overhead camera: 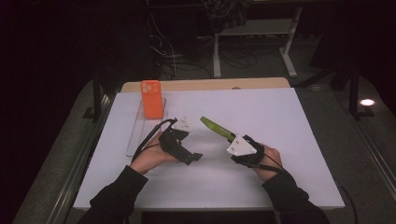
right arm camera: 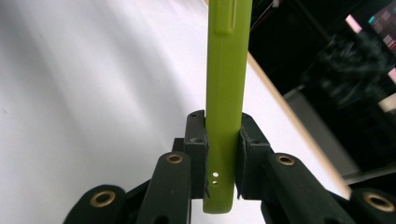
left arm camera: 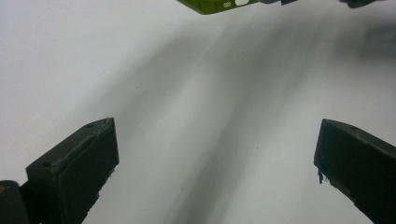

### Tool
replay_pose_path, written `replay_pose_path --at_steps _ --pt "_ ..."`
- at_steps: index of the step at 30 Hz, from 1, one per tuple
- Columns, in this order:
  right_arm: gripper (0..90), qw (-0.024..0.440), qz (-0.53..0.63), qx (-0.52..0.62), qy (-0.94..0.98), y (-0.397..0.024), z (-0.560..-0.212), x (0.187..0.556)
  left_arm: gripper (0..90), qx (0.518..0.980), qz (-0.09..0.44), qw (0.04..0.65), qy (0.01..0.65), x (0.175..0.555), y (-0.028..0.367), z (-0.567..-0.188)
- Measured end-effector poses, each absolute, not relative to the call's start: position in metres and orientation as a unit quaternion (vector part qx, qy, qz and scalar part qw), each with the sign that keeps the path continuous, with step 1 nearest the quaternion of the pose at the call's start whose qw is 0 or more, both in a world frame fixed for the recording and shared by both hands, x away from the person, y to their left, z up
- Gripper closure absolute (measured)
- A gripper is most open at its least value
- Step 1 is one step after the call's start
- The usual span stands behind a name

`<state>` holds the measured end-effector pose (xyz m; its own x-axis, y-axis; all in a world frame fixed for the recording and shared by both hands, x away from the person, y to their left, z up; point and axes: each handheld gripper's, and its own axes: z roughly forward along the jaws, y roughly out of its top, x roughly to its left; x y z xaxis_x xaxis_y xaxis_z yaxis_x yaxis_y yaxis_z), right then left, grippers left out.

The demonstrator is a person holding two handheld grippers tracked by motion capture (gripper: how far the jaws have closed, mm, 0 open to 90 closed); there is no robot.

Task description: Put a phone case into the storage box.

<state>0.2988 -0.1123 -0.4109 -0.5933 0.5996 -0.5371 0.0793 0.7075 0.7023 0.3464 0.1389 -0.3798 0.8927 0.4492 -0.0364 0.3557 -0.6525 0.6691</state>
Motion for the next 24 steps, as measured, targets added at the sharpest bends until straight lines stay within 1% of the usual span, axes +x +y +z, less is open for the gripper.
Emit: replay_pose_path --at_steps 4,16,19,22,24 --pt "75.6 0.352 0.355 0.253 0.828 -0.117 -0.408 0.302 0.0 0.905 0.062 0.353 0.231 0.346 0.139 -0.379" --pt "75.7 0.226 0.427 0.341 0.806 -0.134 -0.404 0.315 0.0 0.900 0.072 0.355 0.240 0.347 0.140 -0.380" --pt "75.7 0.183 0.450 0.372 0.791 -0.138 -0.404 0.317 0.0 0.900 0.072 0.357 0.239 0.348 0.141 -0.379" --pt "75.7 0.161 0.464 0.387 0.780 -0.142 -0.406 0.319 0.0 0.895 0.073 0.365 0.247 0.348 0.142 -0.378" --pt "75.7 0.158 0.464 0.390 0.780 -0.142 -0.406 0.319 0.0 0.885 0.072 0.381 0.257 0.349 0.142 -0.376"
